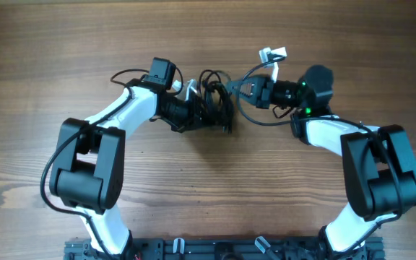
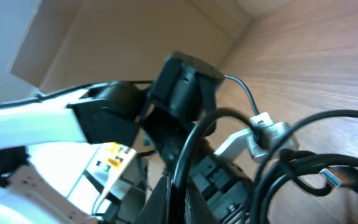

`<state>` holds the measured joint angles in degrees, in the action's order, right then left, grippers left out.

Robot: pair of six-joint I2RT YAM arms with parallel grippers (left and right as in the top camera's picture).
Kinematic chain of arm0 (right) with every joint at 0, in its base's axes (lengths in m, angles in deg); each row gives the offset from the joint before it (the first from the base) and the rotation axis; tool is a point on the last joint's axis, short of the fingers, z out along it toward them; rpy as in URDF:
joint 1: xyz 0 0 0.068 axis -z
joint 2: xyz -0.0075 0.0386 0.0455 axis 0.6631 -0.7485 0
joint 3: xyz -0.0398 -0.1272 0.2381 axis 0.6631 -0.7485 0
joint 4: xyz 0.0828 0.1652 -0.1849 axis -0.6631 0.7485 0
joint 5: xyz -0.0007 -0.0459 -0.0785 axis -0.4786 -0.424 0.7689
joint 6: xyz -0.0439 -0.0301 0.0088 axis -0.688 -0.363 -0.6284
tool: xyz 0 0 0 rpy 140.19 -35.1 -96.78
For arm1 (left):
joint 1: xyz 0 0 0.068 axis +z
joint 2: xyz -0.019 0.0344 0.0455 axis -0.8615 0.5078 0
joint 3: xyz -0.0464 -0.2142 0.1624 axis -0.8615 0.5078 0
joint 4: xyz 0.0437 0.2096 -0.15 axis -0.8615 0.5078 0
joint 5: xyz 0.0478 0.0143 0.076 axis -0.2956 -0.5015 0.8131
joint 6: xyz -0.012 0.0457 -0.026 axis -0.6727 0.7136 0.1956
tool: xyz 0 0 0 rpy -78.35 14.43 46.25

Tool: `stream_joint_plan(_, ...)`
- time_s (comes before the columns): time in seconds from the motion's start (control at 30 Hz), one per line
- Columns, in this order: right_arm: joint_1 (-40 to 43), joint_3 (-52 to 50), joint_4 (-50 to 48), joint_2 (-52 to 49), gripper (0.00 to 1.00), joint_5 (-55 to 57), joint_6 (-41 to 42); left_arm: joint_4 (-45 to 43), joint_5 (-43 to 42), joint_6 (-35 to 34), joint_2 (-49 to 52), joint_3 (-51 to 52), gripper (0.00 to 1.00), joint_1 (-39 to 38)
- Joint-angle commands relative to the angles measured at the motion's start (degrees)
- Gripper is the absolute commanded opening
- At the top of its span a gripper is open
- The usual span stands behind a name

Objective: Untangle cables

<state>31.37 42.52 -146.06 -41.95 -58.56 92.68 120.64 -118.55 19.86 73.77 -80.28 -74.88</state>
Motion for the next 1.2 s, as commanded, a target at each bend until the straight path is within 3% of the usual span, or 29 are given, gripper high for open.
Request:
stream_joint_plan(0.0,4.35,3.06,-1.68,2.71,0.09,6.54,6.88,2.95,11.21,-1.49,3.45,3.3,0.04,2.47)
stream_joint_plan(0.07,5.99,3.06,5.4,2.71,0.12,9.79,6.08,2.93,11.23,-1.33,3.45,3.3,0.04,2.62)
stream_joint_plan(0.17,7.8,3.06,32.26,2.69,0.13,20.63,2.08,2.91,11.23,-1.33,3.45,3.3,0.04,2.62)
stream_joint_plan(0.2,7.8,3.06,43.93,2.69,0.12,26.08,-3.1,2.89,11.23,-1.33,3.45,3.3,0.04,2.62)
stream_joint_plan(0.3,7.78,3.06,51.84,2.69,0.14,21.68,-15.54,2.32,11.19,-1.33,3.45,3.28,0.04,2.62)
stream_joint_plan(0.43,7.78,3.06,53.99,3.48,0.26,13.29,-21.64,3.39,4.11,4.07,-1.18,2.29,0.04,4.13)
stream_joint_plan(0.5,7.78,3.06,57.37,5.03,0.26,13.16,-24.9,4.76,4.79,4.04,-7.52,1.66,0.04,5.31)
stream_joint_plan(0.7,7.74,3.06,69.79,15.39,0.26,12.48,-39.74,7.67,33.79,0.07,-27.89,0.92,0.04,2.29)
stream_joint_plan(0.8,7.74,3.06,68.63,18.99,0.26,-5.09,-48.24,7.02,48.24,4.98,-31.23,0.92,0.04,-4.55)
stream_joint_plan(0.87,7.61,3.06,65.85,18.93,0.26,-13.53,-48.41,6.12,53.22,4.96,-30.36,0.94,0.04,-9.29)
stream_joint_plan(0.93,6.86,3.06,65.96,18.93,0.26,-13.4,-48.22,5.2,53.46,7.69,-29.92,0.92,0.04,-13.22)
stream_joint_plan(1.03,4.57,3.06,65.83,18.93,0.28,-4.0,-39.74,0.74,55.06,8.55,-32.0,0.92,0.04,-16.0)
stream_joint_plan(1.1,1.4,3.06,65.96,18.93,0.28,-0.39,-39.32,-0.59,61.77,3.45,-32.37,0.92,0.04,-16.0)
stream_joint_plan(1.17,-2.34,3.06,67.69,18.91,0.27,11.04,-34.86,-0.28,61.96,2.69,-32.22,0.92,0.04,-16.0)
